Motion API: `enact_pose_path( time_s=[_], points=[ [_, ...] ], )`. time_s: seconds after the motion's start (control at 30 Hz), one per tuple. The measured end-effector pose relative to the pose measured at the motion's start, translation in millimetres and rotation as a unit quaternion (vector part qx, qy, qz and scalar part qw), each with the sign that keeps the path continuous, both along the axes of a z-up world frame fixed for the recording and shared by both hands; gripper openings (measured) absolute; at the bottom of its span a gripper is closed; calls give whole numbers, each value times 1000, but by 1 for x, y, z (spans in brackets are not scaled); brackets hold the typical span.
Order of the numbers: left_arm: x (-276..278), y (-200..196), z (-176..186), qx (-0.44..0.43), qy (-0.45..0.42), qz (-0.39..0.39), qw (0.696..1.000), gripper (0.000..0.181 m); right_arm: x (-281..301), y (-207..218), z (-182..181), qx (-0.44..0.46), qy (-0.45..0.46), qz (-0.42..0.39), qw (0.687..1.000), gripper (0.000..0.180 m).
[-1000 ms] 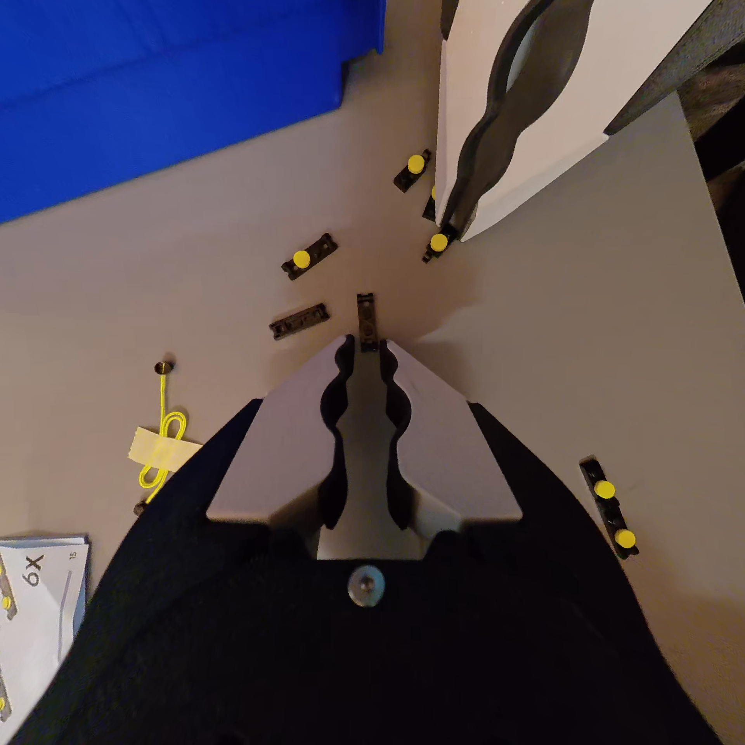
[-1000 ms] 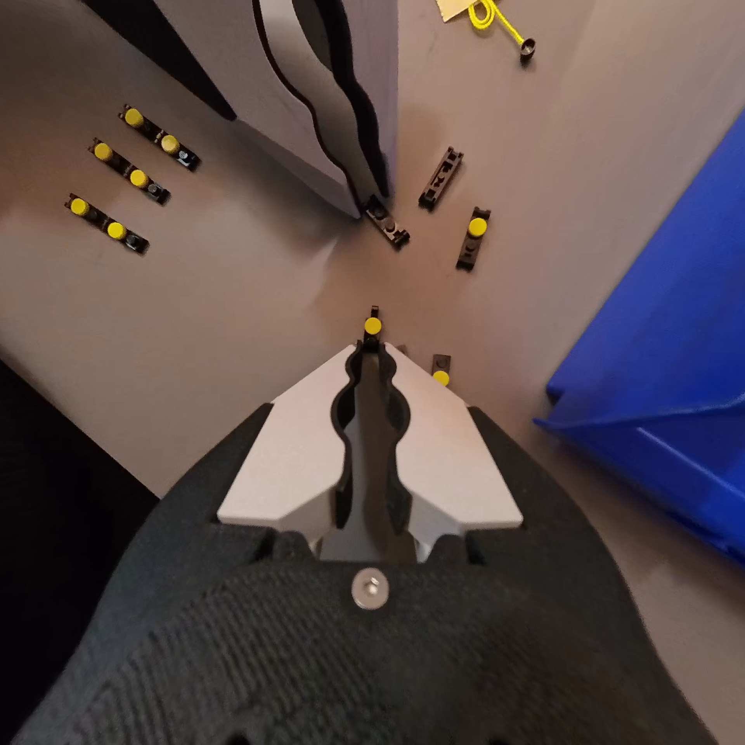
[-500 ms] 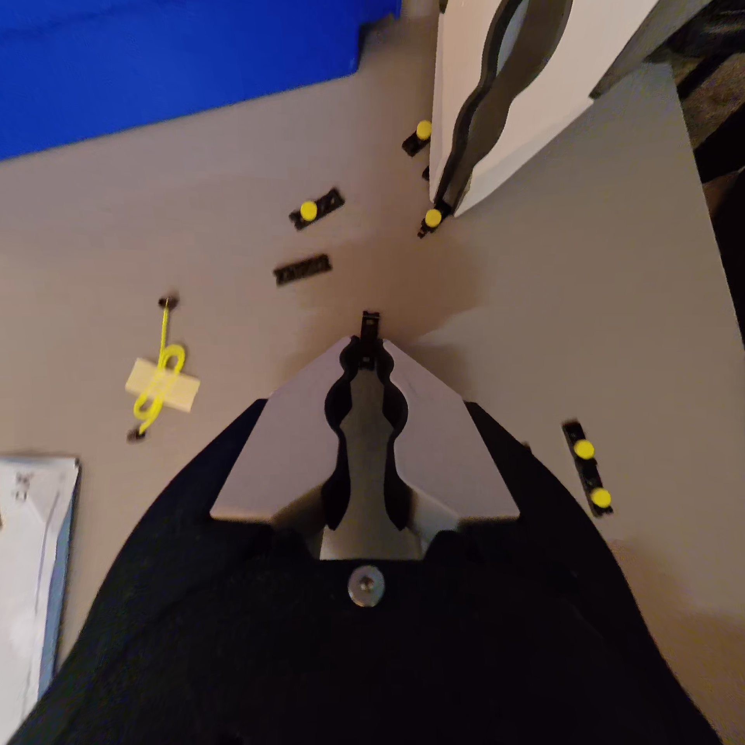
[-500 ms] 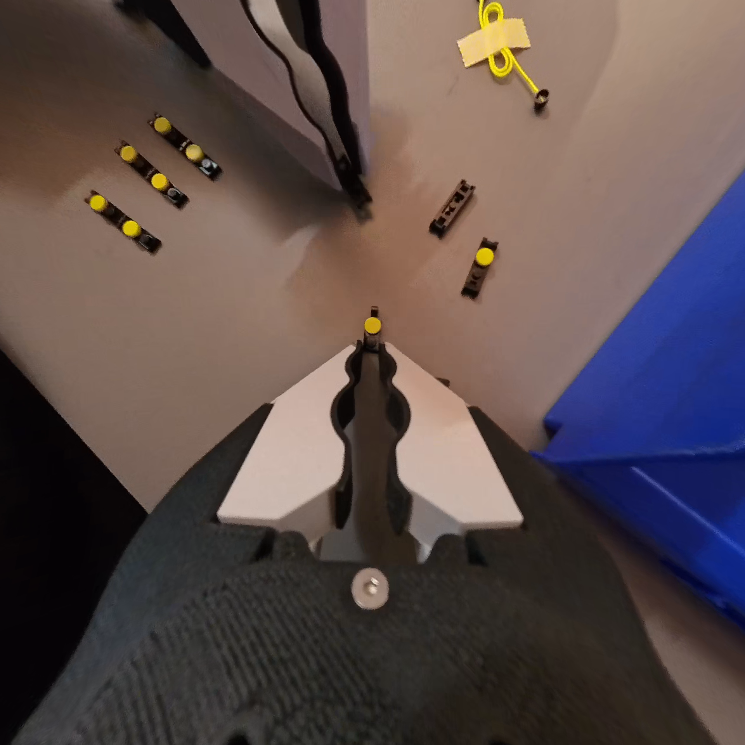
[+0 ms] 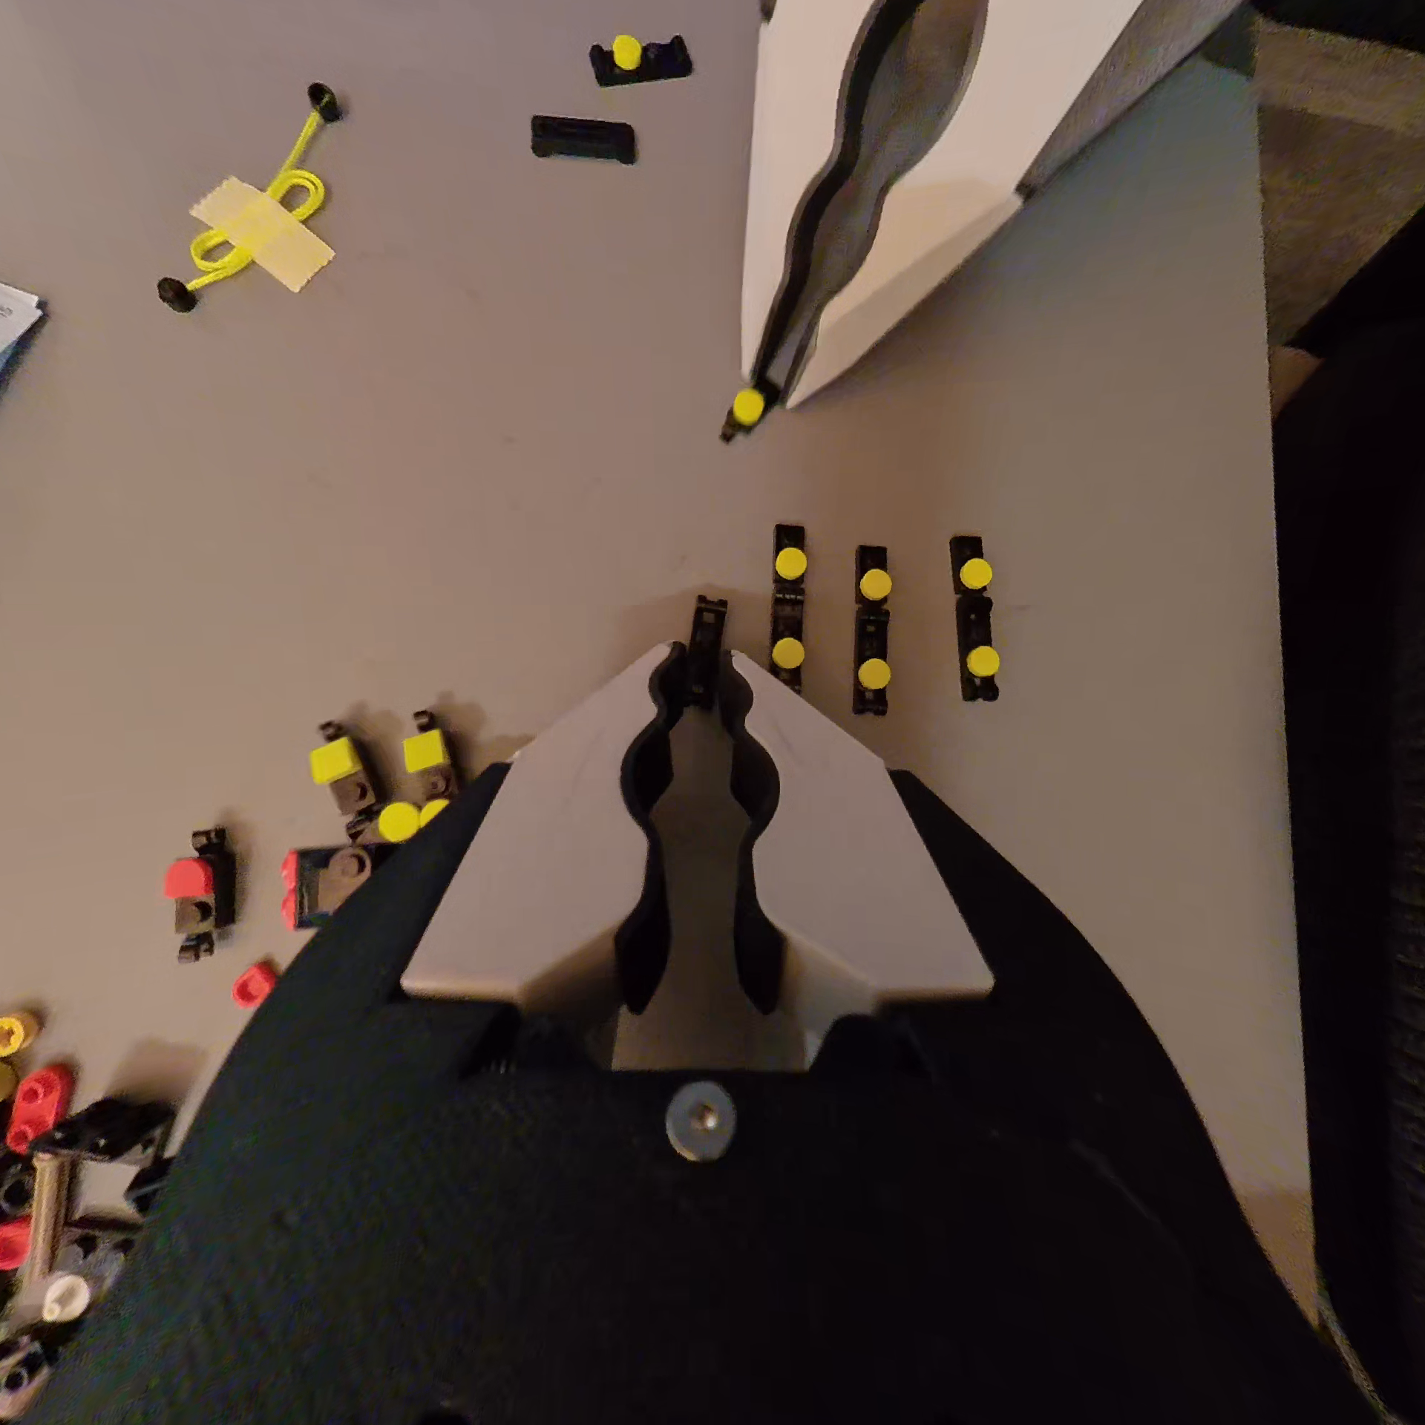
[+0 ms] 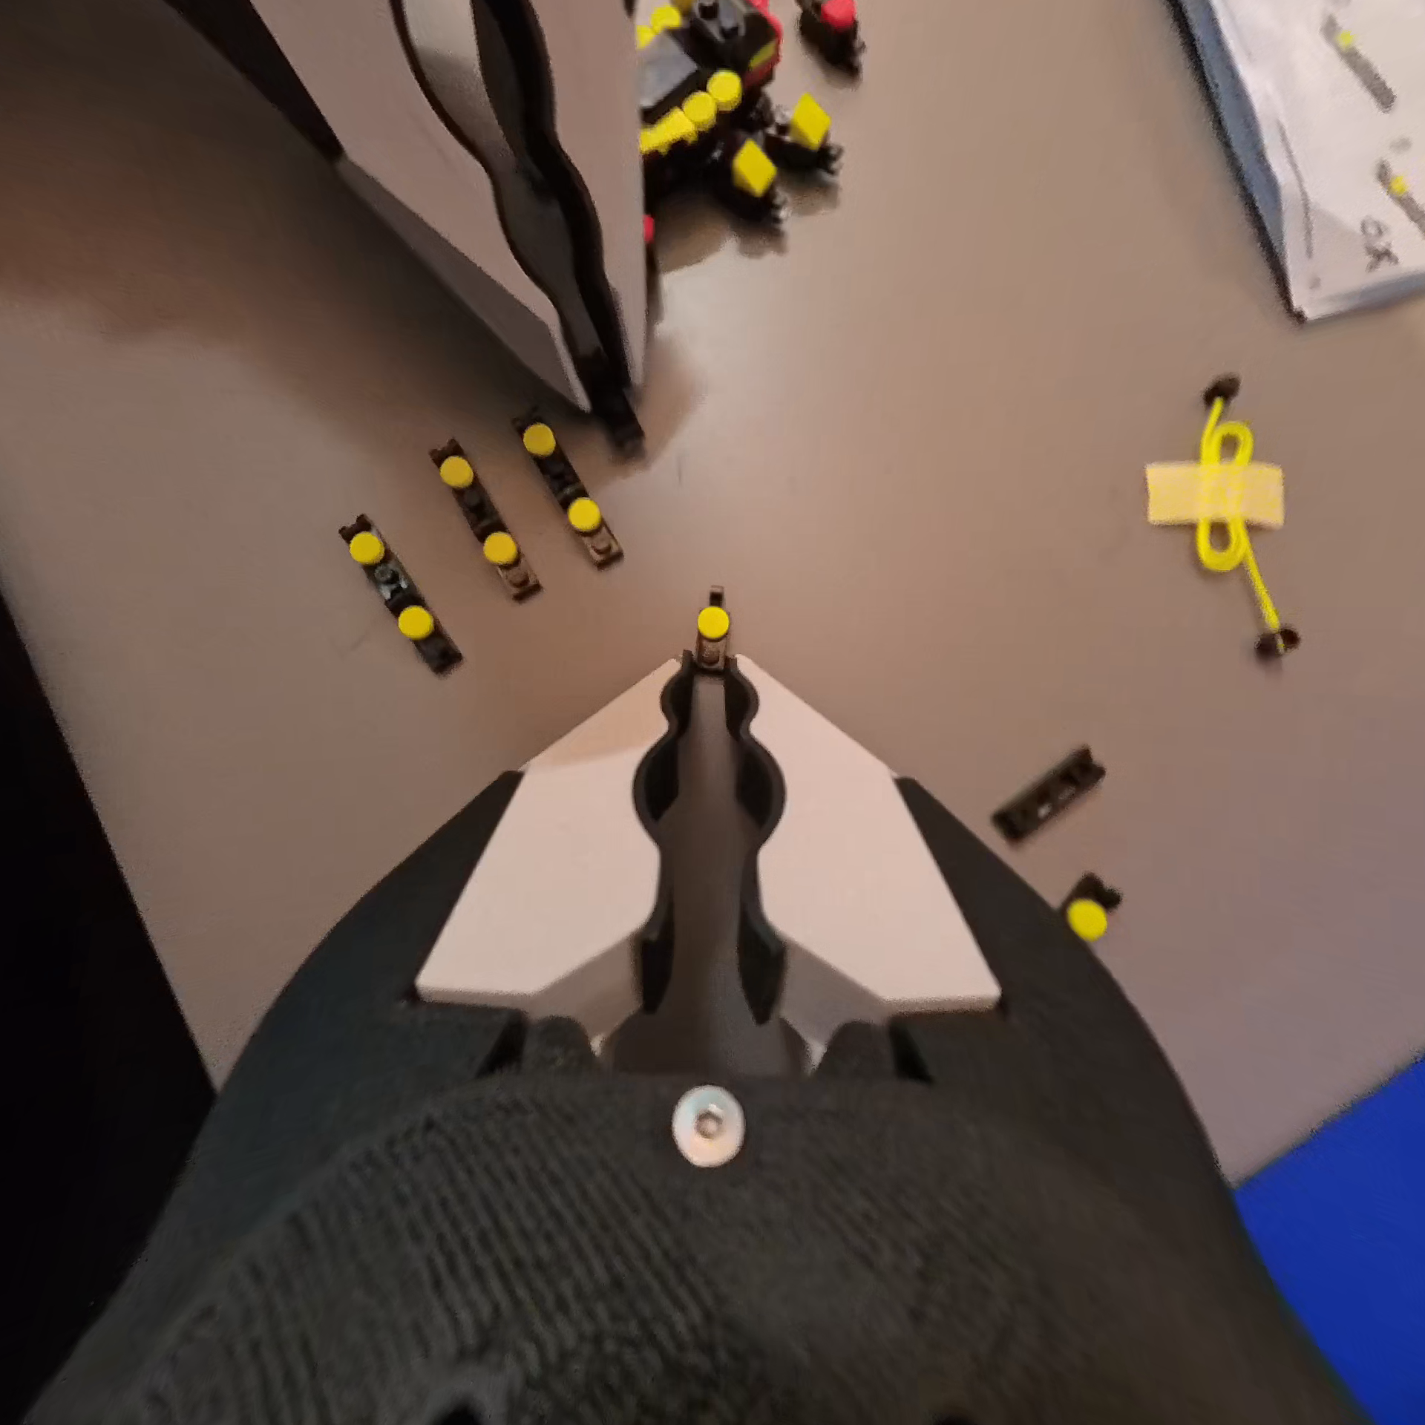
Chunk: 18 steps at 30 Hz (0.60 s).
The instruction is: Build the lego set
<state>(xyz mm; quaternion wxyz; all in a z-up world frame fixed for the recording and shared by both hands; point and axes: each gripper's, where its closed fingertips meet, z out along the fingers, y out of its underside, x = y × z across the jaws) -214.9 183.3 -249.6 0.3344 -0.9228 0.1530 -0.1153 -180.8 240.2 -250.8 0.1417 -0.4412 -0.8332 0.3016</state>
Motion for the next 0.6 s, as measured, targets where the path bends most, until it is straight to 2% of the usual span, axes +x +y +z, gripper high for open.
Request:
enact_pose_path(
  time_s=[0.17,0.3,0.43,0.6],
  points=[
    [-3,8,1,10,9,1,1000,8,-14,-11,0,18,13,35,999,6],
    [-6,1,10,15,-6,-4,1000,23,-17,-11,1,9,16,42,999,6],
    [-15,-10,22,33,-18,11,999,23,-16,-9,1,7,21,41,999,6],
    [-10,-7,20,29,-23,1,999,23,-15,-10,1,-6,19,42,999,6]
  ],
)
